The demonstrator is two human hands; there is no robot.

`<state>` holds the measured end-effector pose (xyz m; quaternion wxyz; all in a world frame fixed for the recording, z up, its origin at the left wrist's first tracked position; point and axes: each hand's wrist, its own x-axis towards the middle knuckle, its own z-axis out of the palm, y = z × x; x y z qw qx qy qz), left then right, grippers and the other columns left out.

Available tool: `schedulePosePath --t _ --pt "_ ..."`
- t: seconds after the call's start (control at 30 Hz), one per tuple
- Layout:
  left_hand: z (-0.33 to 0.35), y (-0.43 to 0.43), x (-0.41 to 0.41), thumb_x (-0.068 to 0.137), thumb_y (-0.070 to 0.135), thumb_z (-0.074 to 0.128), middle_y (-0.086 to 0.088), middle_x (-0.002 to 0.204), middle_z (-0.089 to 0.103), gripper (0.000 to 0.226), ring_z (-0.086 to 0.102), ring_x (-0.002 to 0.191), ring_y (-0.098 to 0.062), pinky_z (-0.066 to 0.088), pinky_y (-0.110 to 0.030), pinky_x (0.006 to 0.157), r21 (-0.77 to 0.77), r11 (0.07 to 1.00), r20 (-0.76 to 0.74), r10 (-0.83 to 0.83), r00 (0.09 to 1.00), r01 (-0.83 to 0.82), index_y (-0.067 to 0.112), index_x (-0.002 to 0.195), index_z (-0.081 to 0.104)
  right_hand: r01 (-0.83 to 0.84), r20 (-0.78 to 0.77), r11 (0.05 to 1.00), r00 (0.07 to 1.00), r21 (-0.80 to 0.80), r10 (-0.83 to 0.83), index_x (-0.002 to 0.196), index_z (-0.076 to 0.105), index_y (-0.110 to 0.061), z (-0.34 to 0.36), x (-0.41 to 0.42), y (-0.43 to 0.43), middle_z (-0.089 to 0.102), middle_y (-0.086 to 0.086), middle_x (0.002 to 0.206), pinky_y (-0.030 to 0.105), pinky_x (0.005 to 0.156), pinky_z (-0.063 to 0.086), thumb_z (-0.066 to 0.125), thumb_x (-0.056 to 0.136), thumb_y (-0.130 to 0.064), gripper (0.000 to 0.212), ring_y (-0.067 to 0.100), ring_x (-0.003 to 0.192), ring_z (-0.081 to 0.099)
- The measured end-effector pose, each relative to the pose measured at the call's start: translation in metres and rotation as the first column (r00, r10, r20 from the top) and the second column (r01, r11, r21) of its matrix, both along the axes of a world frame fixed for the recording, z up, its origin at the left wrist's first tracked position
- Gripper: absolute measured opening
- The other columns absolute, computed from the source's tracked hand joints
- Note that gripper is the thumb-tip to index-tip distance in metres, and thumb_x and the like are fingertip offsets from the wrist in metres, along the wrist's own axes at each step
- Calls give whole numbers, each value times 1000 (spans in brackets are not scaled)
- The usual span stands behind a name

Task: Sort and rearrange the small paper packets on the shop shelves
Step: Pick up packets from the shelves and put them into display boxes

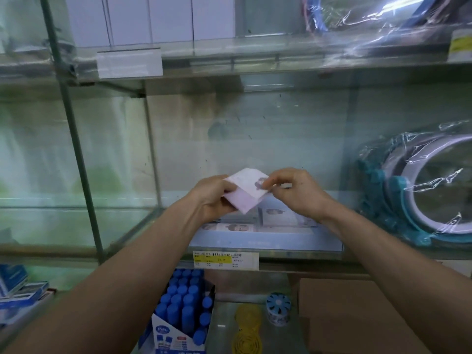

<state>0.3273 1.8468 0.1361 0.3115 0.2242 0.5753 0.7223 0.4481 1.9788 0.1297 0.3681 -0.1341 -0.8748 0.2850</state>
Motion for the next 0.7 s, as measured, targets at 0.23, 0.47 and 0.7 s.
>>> schedulePosePath --t 0.23,0.47,0.7 --pt "-7 -7 -4 91 -11 40 -12 101 66 41 62 85 -27 51 -41 77 -61 997 -105 -59 993 52 13 117 59 -82 14 817 994 -571 110 118 59 -3 8 12 0 62 16 112 26 64 59 59 89 -1 29 21 84 62" --pt "-1 -6 -3 94 -2 47 -16 99 66 20 63 82 -25 51 -38 72 24 1000 5 7 1000 -7 2 112 54 -80 -8 807 996 -586 93 91 62 -5 11 14 0 66 13 95 22 60 58 61 86 5 11 19 76 63" --pt "4 -3 5 91 2 56 -19 94 66 12 66 83 -29 54 -39 73 11 997 63 -81 995 81 2 104 56 -180 -132 647 984 -741 122 85 60 -5 17 11 -6 66 13 88 24 60 59 63 89 -4 5 18 70 66"
